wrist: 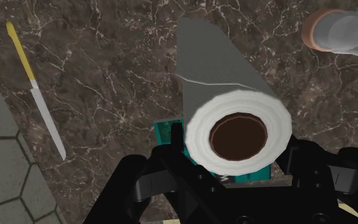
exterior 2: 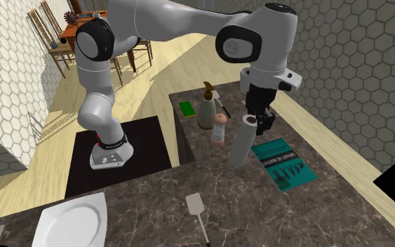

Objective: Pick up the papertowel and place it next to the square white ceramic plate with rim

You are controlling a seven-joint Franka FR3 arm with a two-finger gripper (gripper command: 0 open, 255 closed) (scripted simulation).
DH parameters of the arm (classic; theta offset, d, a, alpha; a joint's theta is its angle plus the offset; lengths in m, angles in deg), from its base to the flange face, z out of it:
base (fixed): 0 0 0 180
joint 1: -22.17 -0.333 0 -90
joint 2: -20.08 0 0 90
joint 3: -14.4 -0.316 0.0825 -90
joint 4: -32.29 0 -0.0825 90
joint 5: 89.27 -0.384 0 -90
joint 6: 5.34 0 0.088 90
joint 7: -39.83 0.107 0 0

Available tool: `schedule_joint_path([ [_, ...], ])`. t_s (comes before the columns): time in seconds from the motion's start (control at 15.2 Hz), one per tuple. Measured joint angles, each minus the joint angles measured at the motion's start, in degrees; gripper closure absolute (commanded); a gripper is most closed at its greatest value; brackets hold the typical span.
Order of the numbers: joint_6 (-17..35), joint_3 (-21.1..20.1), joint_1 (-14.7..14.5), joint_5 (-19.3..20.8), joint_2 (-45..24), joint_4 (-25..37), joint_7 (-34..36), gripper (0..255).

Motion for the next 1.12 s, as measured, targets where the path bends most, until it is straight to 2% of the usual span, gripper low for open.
schedule_joint_path([
  [0.86, -11.35, 0.25, 1.84, -1.38, -3.01, 14.14, -0.61, 255],
  [1.12, -15.67, 0.29, 3.00, -2.33, -5.02, 20.39, -0.90, 255],
])
